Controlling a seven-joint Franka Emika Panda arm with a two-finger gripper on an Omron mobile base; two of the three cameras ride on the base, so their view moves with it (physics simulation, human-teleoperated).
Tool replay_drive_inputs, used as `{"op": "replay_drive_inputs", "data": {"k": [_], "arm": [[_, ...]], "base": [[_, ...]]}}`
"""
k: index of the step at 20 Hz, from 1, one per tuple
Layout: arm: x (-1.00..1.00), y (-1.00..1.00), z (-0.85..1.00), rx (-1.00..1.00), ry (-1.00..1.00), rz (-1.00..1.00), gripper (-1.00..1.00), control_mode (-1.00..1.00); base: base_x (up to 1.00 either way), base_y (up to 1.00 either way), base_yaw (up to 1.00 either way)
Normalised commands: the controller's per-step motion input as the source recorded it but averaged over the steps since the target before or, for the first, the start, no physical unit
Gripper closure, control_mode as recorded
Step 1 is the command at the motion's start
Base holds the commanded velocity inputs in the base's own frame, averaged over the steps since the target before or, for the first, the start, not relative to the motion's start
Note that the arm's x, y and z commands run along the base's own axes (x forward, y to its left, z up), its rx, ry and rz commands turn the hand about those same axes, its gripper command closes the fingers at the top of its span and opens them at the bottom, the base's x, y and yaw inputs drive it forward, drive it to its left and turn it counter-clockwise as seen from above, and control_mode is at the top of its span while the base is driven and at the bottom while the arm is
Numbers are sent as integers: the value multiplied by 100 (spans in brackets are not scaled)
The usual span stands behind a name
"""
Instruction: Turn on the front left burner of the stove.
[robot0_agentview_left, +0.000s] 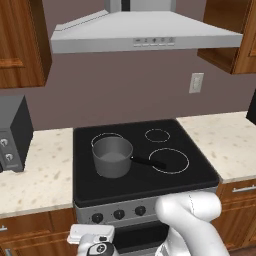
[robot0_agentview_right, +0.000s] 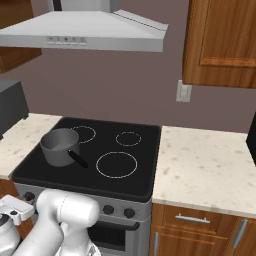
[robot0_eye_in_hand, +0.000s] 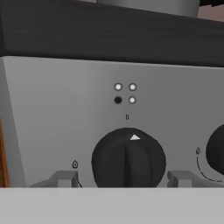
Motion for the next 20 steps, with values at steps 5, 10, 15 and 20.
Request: {"op": "replay_drive_inputs", "data": {"k": [5,10,15,20], "arm": [[5,1,0,0,2,5,100,-100],[0,0,0,0,0,0,100,-100],[0,20,8,-7,0,5,100,-100],[0,44,17,-23,0,7,100,-100]], "base": [[0,0,0],[0,0,0],[0,0,0],[0,0,0]]}}
